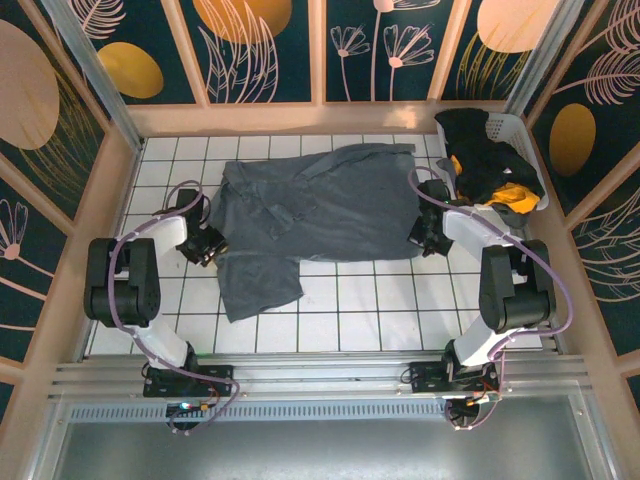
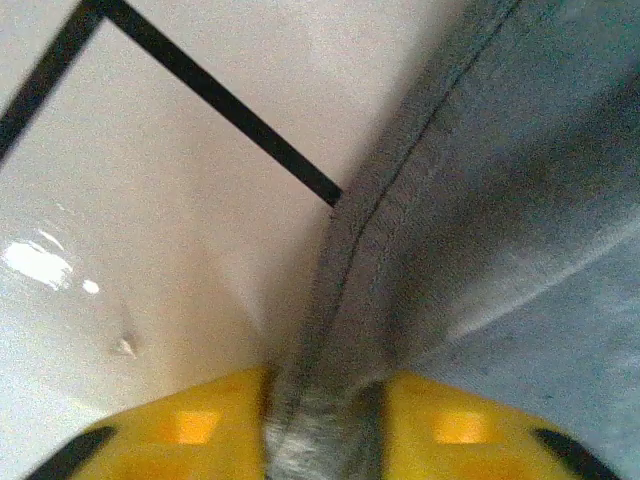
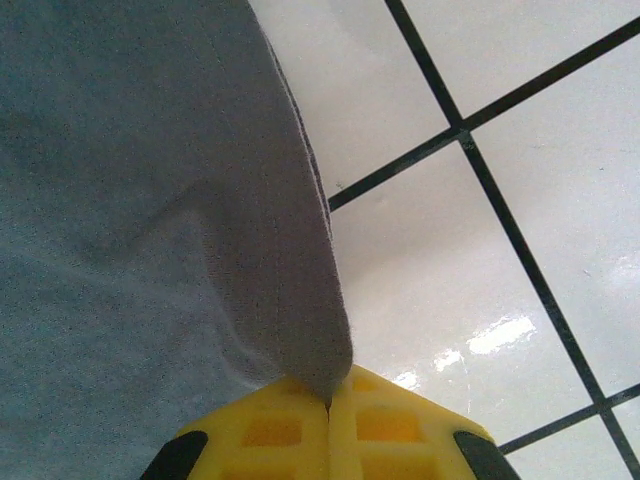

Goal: Fold and stack the t-shirts

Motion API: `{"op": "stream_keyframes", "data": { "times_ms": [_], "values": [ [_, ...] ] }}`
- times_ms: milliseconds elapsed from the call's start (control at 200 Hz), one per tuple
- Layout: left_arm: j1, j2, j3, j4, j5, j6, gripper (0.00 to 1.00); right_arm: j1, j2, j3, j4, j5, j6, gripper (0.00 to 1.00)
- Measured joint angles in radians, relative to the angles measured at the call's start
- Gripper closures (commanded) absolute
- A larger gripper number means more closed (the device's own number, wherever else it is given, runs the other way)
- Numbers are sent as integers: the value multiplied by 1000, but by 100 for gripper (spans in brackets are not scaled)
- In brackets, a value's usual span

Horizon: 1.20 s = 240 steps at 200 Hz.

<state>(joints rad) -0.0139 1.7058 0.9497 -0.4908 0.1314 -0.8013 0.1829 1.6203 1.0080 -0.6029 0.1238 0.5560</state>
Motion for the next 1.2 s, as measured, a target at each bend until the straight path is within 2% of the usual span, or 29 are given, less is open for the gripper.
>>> {"op": "stream_keyframes", "data": {
  "times_ms": [45,175,275,571,696,806,916,1076,1201],
  "values": [
    [3,3,0,5,3,4,100,0,0,0,0,-6,0,100],
    [-4,10,24,17,21,-3,100,0,-1,6,8,-39,-7,100],
    [-6,7,112,-3,26,-20,100,0,-1,64,9,-60,-19,100],
    [-7,-10,665,-39,17,-121,100,-54,0,583,110,-99,-28,100],
    [-6,-31,864,-56,2,-145,100,-93,-8,714,180,-99,-26,100],
    [-2,-83,964,-65,-18,-156,100,-113,-48,739,216,-99,-26,100],
    [1,-169,983,-69,-55,-165,100,-119,-118,736,227,-104,-26,100],
    [2,-310,1001,-88,-120,-180,100,-137,-301,680,268,-137,-24,100],
    [2,-329,1108,-122,-153,-192,100,-149,-406,663,306,-156,-13,100]
  ]
}}
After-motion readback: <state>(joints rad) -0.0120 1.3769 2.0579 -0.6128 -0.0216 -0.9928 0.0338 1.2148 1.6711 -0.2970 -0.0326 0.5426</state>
